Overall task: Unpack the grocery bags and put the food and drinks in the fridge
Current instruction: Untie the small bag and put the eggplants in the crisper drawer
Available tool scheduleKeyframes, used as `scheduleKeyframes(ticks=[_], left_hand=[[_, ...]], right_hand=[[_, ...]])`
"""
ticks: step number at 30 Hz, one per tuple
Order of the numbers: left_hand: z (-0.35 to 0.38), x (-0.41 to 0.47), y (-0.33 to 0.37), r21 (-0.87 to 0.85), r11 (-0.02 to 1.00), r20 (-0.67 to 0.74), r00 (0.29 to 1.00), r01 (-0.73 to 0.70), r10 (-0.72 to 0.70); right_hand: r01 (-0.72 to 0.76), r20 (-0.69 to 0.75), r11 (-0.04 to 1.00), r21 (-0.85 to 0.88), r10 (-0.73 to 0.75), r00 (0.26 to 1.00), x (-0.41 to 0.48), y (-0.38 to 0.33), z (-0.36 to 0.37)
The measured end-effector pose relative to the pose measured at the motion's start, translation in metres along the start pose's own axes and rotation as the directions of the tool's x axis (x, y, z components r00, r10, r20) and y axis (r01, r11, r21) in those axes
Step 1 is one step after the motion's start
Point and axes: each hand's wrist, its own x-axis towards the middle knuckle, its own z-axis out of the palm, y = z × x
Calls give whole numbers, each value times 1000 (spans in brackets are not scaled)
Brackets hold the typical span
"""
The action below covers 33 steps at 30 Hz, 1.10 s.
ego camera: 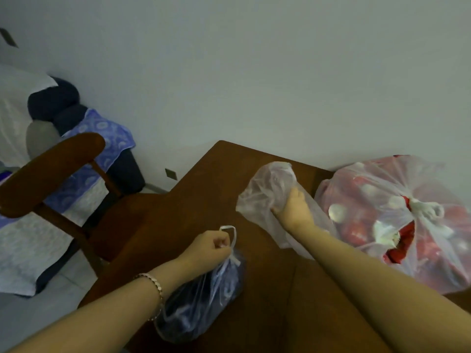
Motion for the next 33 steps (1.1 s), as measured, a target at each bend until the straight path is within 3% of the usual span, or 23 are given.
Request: scheduleKeyframes(ticks=[3, 5, 8, 10, 17, 20, 24, 27, 30, 33], left_hand=[[9, 14, 5, -54, 998, 55, 998, -16, 19], [18, 21, 11, -96, 995, 100, 994, -31, 41], [35, 28, 20, -178, 983, 162, 984, -49, 79], [48, 29, 29, -205, 977, 206, 973, -57, 100], [91, 16, 54, -67, 979, 321, 924, -195, 206], [96, 9, 55, -18, 970, 261, 935, -242, 238], [96, 1, 48, 47, 980, 95, 978, -193, 188], [99, -6, 42, 96, 971, 92, 973, -219, 210], [105, -13, 40, 87, 970, 150, 966, -227, 212], [115, -18, 39, 75, 981, 130, 977, -180, 169]], right_hand=[[40, -127, 990, -134, -57, 990, -16, 3, -7], [121, -141, 991, -49, -127, 982, -38, 13, -5], [246, 173, 957, 155, -271, 947, -74, 36, 0], [279, 288, 936, 215, -334, 898, -92, 51, 0], [234, 61, 953, 190, -250, 966, -121, 95, -1], [190, -36, 945, 267, -187, 982, -134, 102, 1], [60, -194, 870, 490, 41, 980, -143, 103, -2], [145, -236, 932, 332, -66, 969, -146, 104, 0], [365, -324, 927, -83, -371, 870, -145, 110, 3], [347, -266, 906, -240, -406, 874, -145, 116, 4]])
